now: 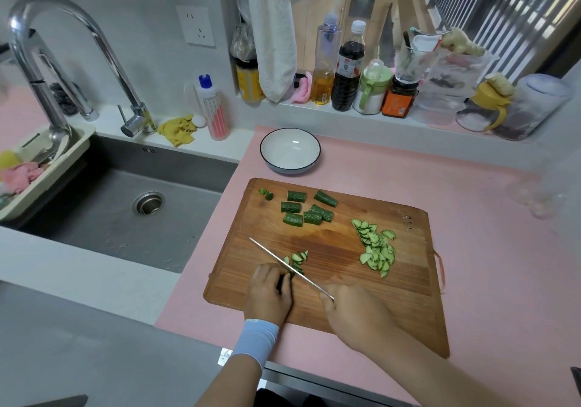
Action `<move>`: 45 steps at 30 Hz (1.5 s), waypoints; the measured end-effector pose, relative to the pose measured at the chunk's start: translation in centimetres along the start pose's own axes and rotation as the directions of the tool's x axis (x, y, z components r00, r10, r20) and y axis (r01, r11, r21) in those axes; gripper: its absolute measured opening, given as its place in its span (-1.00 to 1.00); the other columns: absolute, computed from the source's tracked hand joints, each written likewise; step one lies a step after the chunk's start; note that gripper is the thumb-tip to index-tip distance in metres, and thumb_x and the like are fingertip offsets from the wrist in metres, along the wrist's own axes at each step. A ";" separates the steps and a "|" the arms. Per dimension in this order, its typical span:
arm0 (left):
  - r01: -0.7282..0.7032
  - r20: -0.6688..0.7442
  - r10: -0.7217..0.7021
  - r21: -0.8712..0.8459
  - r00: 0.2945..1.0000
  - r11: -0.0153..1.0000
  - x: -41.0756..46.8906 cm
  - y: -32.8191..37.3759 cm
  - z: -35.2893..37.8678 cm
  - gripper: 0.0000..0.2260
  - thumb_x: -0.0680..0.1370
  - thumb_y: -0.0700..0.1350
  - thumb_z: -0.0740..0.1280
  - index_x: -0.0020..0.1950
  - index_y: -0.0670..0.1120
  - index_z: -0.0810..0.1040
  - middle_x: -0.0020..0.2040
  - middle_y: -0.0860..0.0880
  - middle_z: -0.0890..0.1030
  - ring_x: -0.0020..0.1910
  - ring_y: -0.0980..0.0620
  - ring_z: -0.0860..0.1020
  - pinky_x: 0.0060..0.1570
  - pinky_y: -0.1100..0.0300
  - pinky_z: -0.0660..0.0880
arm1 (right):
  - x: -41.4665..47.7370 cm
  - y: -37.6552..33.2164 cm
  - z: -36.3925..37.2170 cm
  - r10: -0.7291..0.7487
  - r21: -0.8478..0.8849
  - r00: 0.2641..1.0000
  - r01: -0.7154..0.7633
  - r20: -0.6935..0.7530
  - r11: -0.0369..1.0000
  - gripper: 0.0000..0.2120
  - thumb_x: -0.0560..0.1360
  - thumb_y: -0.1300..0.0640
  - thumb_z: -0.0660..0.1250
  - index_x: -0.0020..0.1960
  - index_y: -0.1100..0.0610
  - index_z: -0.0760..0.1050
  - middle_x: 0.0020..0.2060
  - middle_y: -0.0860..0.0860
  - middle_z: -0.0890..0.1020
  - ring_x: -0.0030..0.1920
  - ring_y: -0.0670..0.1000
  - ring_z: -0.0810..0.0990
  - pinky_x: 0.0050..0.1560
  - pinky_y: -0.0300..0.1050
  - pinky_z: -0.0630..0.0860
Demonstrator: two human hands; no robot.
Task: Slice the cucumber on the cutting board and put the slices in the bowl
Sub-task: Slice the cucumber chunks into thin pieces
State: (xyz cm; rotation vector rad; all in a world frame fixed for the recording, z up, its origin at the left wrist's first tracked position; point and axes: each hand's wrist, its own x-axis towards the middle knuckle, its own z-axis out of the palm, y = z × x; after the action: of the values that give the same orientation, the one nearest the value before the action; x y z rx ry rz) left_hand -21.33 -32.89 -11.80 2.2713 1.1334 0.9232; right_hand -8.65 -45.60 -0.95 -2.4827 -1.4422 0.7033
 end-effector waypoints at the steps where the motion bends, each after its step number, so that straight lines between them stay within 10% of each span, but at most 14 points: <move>1: 0.003 0.002 -0.003 0.003 1.000 1.000 0.0 0.0 0.0 -0.82 0.41 -0.30 0.47 -0.26 -0.12 0.51 -0.24 -0.01 0.49 -0.17 0.02 0.44 -0.08 0.34 0.33 | -0.1 0.2 -0.1 0.010 -0.003 1.000 -0.010 0.007 1.000 -0.74 0.64 -0.06 0.12 0.00 0.00 0.55 -0.14 -0.03 0.62 -0.10 0.10 0.59 -0.19 -0.06 0.44; 45: 0.015 0.010 -0.014 -0.064 1.000 0.998 0.0 -0.6 0.0 -0.86 0.41 -0.30 0.49 -0.22 -0.12 0.57 -0.20 0.00 0.54 -0.12 0.04 0.46 -0.04 0.33 0.38 | 1.5 -2.0 -0.7 0.042 -0.044 0.995 -0.038 0.092 0.998 -0.72 0.65 -0.03 0.12 -0.22 -0.02 0.36 -0.24 0.00 0.58 -0.12 0.11 0.59 -0.23 -0.07 0.34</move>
State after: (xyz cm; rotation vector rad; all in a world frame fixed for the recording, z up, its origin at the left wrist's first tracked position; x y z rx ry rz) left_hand -21.66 -32.58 -12.16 2.2110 1.0990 0.9294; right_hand -9.17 -43.23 -0.06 -2.5483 -1.4568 0.8142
